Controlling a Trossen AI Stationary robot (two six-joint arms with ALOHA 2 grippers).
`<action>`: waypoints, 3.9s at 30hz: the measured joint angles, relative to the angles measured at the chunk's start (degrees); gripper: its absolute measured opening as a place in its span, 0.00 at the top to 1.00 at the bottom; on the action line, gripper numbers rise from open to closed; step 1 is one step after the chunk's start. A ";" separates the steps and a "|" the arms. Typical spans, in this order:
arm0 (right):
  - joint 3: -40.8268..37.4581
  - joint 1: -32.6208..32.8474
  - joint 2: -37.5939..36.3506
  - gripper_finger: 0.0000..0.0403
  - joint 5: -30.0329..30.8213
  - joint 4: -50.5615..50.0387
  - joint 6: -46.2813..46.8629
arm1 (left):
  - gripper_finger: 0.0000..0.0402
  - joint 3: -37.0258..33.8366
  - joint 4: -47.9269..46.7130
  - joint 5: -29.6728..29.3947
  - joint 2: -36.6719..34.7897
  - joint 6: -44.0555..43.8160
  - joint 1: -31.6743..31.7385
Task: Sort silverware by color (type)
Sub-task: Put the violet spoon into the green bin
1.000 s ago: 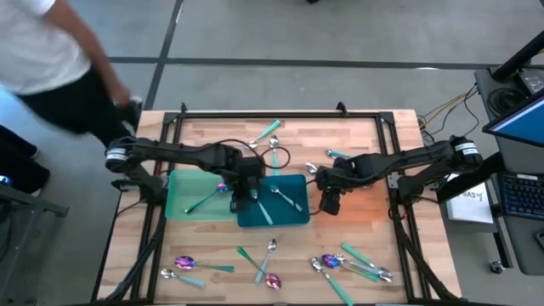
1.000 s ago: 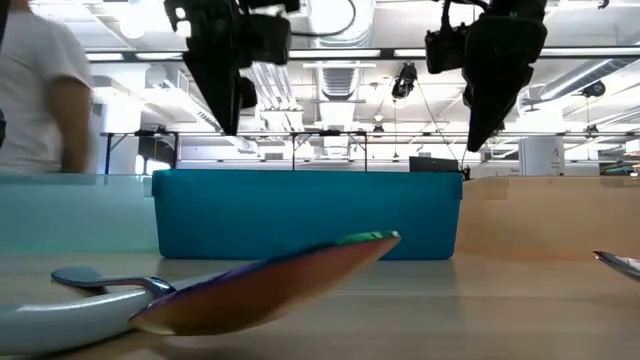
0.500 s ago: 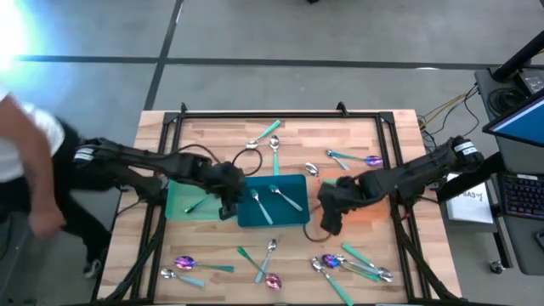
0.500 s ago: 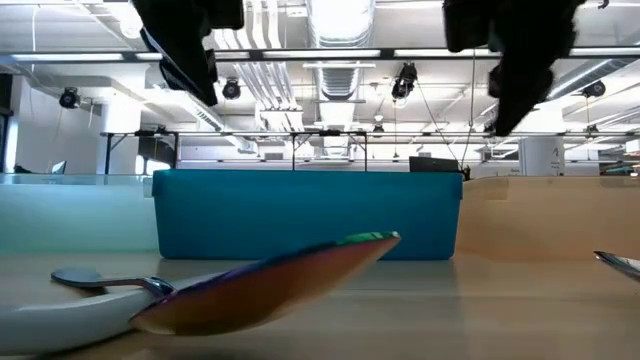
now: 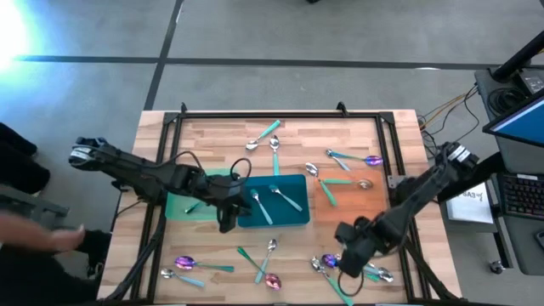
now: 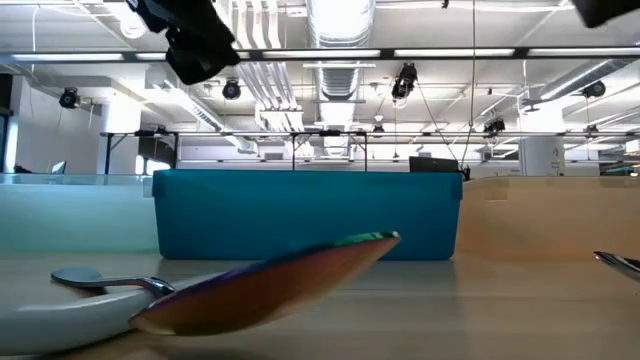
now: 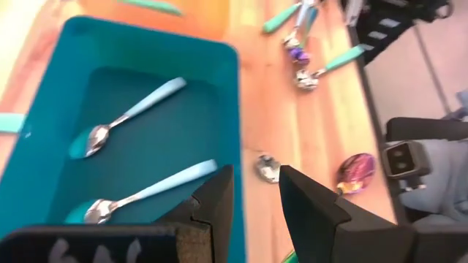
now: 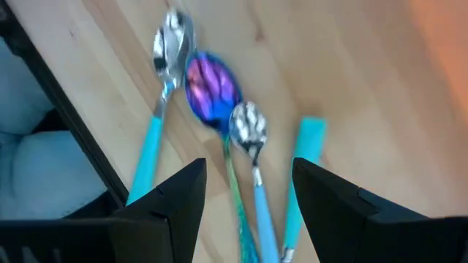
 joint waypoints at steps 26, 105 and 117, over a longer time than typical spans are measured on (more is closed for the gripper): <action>8.28 4.46 22.71 0.52 -9.87 1.49 -2.12 | 0.76 7.59 3.70 -6.00 -0.02 -4.80 -10.02; 9.75 -15.72 7.85 0.98 38.30 48.30 -78.92 | 0.76 4.07 28.48 -32.95 14.51 21.64 -11.57; 9.70 -15.53 7.76 0.98 38.67 49.04 -79.35 | 0.76 4.07 21.83 -44.19 11.58 18.69 -13.31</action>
